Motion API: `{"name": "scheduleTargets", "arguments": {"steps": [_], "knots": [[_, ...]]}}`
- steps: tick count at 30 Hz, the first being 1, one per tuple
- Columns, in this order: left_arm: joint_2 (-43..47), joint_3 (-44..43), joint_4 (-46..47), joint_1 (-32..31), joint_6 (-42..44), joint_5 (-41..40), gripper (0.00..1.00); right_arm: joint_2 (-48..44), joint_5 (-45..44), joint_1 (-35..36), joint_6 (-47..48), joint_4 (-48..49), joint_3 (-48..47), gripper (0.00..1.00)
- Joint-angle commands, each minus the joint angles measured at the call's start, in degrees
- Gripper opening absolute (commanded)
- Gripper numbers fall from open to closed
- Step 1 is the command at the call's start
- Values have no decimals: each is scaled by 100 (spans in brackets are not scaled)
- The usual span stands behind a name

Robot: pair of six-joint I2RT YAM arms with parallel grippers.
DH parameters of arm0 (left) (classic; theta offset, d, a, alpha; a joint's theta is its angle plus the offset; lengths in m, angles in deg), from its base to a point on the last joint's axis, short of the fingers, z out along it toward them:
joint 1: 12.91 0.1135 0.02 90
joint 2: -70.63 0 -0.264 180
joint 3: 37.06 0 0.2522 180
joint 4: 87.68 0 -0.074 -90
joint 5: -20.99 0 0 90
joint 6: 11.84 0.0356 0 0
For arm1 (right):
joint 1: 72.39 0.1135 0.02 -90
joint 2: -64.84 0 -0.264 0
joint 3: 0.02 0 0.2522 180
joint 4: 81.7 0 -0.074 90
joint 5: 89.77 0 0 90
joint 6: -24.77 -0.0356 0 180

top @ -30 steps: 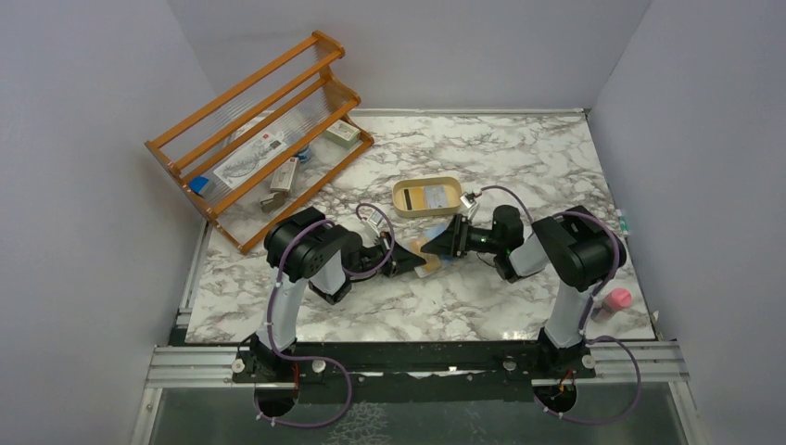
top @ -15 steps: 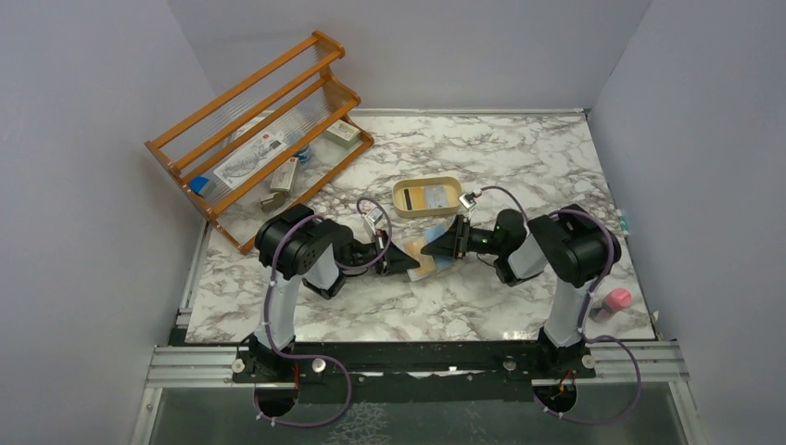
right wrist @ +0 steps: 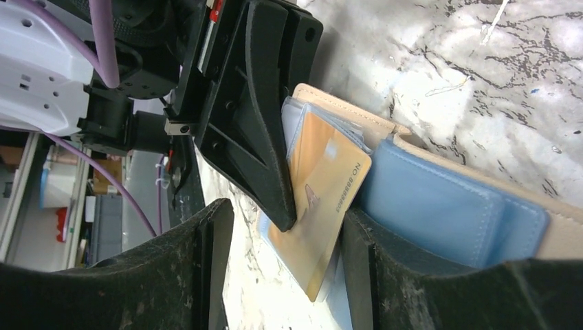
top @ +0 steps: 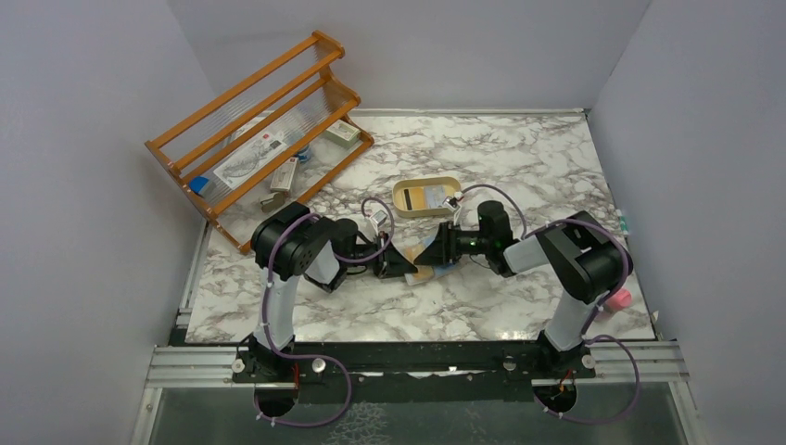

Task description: Take the credit cards out of the card holder

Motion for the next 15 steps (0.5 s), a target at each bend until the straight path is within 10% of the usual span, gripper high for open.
{"name": "scheduleTargets", "arguments": {"steps": [1, 7, 15], "knots": [[-6, -909, 593, -214, 93, -1052, 0, 317, 2075, 1135, -876, 668, -3, 60], [6, -988, 415, -198, 193, -985, 2, 658, 2221, 1166, -1994, 2424, 111, 60], [187, -569, 446, 41, 294, -893, 41, 1229, 2262, 1134, -2827, 3908, 299, 60]]}}
